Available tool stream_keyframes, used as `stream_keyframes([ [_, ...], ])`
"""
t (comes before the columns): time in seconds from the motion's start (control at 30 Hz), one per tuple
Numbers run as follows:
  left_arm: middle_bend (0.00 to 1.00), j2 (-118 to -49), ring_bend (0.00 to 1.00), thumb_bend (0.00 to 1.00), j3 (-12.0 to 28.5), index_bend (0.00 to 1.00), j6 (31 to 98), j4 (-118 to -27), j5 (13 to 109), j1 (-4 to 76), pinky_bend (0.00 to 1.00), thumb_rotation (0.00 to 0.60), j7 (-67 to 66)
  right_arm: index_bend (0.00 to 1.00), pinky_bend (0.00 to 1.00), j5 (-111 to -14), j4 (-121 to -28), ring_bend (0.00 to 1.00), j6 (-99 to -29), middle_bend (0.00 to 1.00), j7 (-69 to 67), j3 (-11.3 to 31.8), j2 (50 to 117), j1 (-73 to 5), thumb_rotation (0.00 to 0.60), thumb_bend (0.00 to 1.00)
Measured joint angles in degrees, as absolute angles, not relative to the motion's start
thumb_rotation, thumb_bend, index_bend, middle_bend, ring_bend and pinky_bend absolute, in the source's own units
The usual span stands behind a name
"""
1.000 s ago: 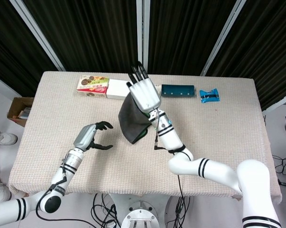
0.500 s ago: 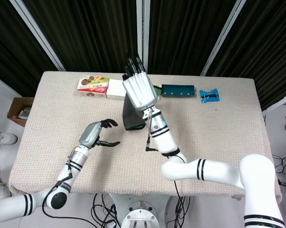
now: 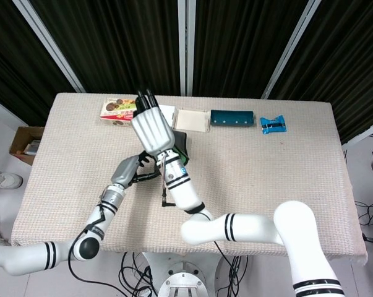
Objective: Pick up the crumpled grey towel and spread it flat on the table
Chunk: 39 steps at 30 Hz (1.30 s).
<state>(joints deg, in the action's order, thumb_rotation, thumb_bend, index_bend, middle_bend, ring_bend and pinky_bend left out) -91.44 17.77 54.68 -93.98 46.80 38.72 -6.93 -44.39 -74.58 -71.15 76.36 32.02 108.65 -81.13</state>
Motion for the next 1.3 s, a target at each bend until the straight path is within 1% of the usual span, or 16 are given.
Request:
stream_keyframes([
  [0.13,0.23,-92.67,0.28,0.01,17.25,0.18,57.02,-93.15,44.21,39.51,0.34,0.257,-9.90,0.77,0.00,-43.37,-73.42,0.00,-71.78,0.24,76.48,32.33,109.33,-82.37,0.600,0.46],
  [0.37,0.23,-93.46,0.28,0.03,16.65,0.18,58.06,-92.57,42.82,39.78,0.34,0.298,-10.90,0.77,0.00,-41.41,-71.70,0.00,-71.85,0.25,75.07,32.83,110.13,-83.50,0.600,0.46],
  [0.5,0.24,-93.75,0.28,0.08,16.60,0.20,58.92,-92.55,42.14,40.05,0.34,0.327,-12.19,0.78,0.00,-40.69,-70.43,0.00,-71.53,0.25,73.76,33.54,111.11,-84.93,0.600,0.46],
  [0.77,0.25,-95.29,0.28,0.19,17.28,0.29,59.99,-91.29,39.34,40.75,0.34,0.328,-13.59,0.78,0.00,-40.04,-70.82,0.00,-72.50,0.25,72.43,33.62,111.17,-85.66,0.600,0.46],
  [0.93,0.26,-95.67,0.30,0.31,18.03,0.34,59.82,-90.35,37.65,41.00,0.34,0.329,-13.50,0.78,0.00,-39.51,-71.35,0.00,-72.76,0.25,71.80,33.36,110.80,-85.45,0.600,0.46],
  [1.07,0.27,-95.75,0.31,0.31,18.36,0.39,59.32,-89.75,36.63,41.37,0.34,0.343,-13.95,0.78,0.00,-39.35,-71.95,0.00,-73.10,0.25,70.71,33.46,110.36,-85.27,0.600,0.46],
  [1.27,0.27,-94.18,0.31,0.31,17.26,0.39,58.85,-91.25,38.17,40.60,0.34,0.350,-13.58,0.78,0.00,-39.37,-74.05,0.00,-73.70,0.25,69.47,32.85,108.42,-83.64,0.600,0.46],
  [1.3,0.27,-93.85,0.31,0.31,16.99,0.40,58.86,-91.57,38.70,40.38,0.34,0.361,-13.44,0.78,0.00,-39.39,-74.53,0.00,-73.75,0.25,69.25,32.60,108.05,-83.26,0.600,0.46],
])
